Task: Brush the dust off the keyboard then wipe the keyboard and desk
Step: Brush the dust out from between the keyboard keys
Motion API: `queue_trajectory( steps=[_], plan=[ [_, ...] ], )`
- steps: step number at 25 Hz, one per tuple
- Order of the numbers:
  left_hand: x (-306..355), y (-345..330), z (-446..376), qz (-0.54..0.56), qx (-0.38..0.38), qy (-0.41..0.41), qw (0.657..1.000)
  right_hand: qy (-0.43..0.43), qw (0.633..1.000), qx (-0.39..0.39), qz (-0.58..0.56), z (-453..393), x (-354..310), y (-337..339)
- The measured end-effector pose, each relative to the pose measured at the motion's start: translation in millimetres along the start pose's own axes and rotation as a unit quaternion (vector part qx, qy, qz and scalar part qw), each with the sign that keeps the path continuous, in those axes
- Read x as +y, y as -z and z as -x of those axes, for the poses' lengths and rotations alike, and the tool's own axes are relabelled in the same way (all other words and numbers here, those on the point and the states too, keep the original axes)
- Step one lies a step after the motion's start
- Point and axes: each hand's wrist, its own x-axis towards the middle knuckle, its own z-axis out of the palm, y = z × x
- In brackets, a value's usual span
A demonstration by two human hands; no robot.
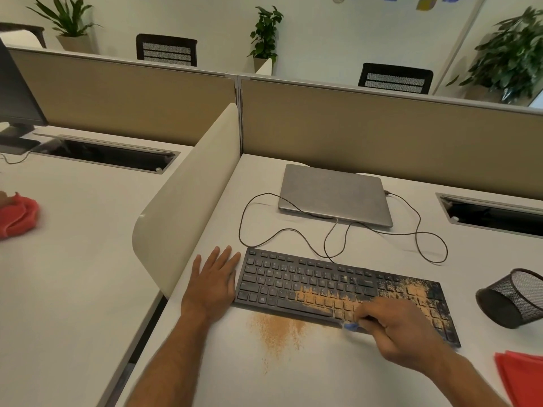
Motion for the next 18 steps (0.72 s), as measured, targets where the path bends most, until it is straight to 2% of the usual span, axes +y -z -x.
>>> queue_trajectory(
  steps=[5,11,14,18],
  plan=[
    [0,0,0,-0.002,0.001,0.001,1.000,-0.036,0.995,0.038,-0.086,-1,0,-2],
    [0,1,1,-0.005,-0.001,-0.002,1.000,-0.048,0.979,0.135,-0.145,-32,-23,-16],
    [0,2,1,-0.001,-0.005,0.001,1.000,-0.048,0.985,0.114,-0.118,-47,-27,-23],
    [3,5,3,0.005,-0.003,-0.006,1.000,-0.008,0.995,0.075,-0.058,-61,-31,-33]
  ],
)
